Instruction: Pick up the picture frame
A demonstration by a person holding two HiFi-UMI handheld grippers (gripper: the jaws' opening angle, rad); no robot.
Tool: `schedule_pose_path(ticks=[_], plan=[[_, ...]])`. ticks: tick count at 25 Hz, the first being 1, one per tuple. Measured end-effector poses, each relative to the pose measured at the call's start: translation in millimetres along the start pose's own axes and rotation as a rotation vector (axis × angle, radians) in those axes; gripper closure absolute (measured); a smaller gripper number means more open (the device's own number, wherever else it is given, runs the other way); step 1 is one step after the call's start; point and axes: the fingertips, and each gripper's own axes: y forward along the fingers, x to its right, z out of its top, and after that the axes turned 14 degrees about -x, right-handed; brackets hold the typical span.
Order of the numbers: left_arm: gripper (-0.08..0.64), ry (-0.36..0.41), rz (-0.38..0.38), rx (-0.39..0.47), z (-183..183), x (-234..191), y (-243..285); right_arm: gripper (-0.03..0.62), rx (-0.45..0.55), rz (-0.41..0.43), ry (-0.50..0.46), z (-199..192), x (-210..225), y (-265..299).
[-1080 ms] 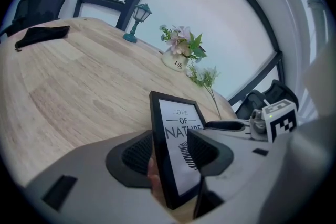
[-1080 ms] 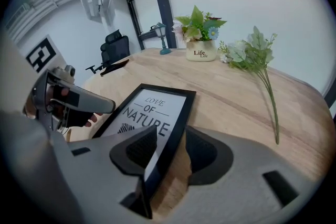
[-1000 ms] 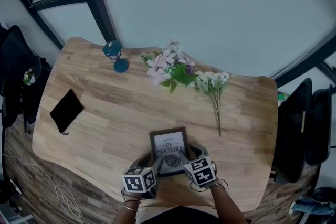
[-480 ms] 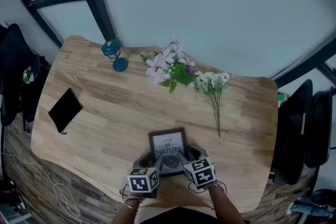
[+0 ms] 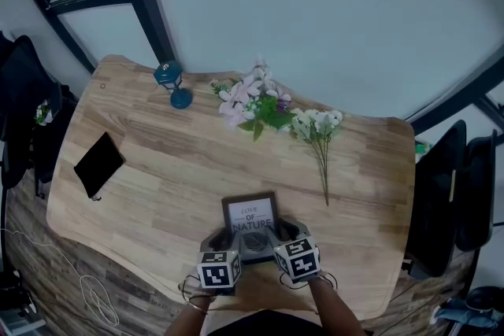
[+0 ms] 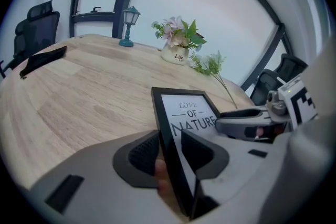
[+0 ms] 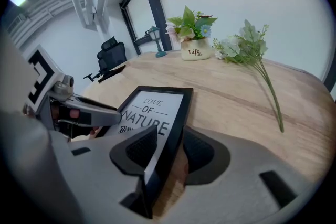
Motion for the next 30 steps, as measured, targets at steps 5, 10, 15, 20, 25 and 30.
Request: schedule_pose_path(ticks=[5,10,15,20,25,30], plan=[[0.436,-0.013,0.008,0.005,1,-1,0,0.451,0.003,0.001,0.046,1,3,0],[0.451,-0.042,0.006,-0.004,0,-1,-1,0.484,0.011,0.021,0.115,0,7,-1],[0.471,-0.054,0.008,-0.012,1,-4,-4,0.503,0.012,0.021,0.119,0,8,-3],[0.485,-0.058,0.008,-0.017,0,-3,-5,0.508,0.015,0.019,0.118,-1,10,-5],[0.486,-0.052,-0.004,-0.011,-2,1,-10,0.511,0.029,0.018,0.107,0,10,-11],[0.489,-0.043,0.002,0.008,-1,4,-20,0.514,0.049,0.014,0.098,2,7,-20]])
